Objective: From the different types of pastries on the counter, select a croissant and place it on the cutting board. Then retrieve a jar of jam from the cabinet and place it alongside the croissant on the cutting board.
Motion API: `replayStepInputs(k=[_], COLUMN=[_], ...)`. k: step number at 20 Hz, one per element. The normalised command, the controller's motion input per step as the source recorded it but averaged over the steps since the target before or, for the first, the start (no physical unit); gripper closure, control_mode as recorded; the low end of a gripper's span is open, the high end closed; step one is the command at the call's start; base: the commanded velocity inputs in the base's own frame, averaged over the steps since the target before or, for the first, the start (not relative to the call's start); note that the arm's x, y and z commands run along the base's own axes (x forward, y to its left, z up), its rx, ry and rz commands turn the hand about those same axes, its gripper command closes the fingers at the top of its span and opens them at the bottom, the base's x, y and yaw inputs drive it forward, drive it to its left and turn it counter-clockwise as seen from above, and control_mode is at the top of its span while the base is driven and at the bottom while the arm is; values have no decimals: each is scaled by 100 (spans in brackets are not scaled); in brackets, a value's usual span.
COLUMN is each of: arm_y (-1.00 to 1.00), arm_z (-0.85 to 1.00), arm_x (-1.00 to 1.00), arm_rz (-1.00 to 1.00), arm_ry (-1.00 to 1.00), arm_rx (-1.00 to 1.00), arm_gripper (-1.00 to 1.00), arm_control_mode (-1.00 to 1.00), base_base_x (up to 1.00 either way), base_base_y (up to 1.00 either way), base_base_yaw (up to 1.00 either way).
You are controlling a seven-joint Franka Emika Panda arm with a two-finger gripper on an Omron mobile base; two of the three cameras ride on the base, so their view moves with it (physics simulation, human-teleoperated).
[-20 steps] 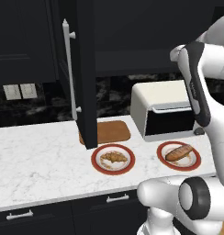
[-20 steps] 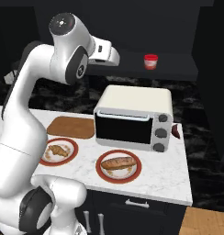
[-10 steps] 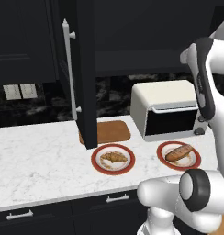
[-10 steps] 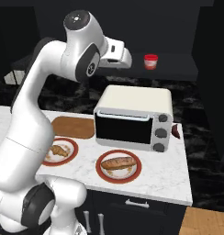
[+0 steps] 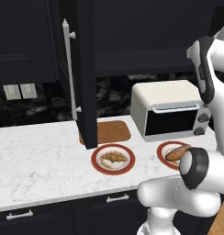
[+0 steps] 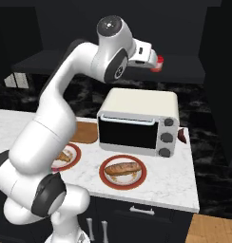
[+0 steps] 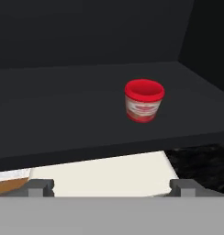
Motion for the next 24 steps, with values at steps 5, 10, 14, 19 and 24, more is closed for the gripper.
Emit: replayStepInputs(k=[5,10,14,19,24], arm_y=[-2,0,-23,-9,-6], arm_z=[-8,-28,0,0,-52], arm_x=[0,-12,59,27,0], arm_rz=[-1,-1,-1,0,0], arm_ry=[0,0,-3,-3,0], arm_rx=[0,-1,0,1,-8], arm_gripper=[-100,-100,-100,-100,-100], arm_control_mode=[-100,-100,-100,-100,-100], base_base_x=[0,0,0,0,0], base_base_y=[0,0,0,0,0], base_base_yaw=[0,0,0,0,0])
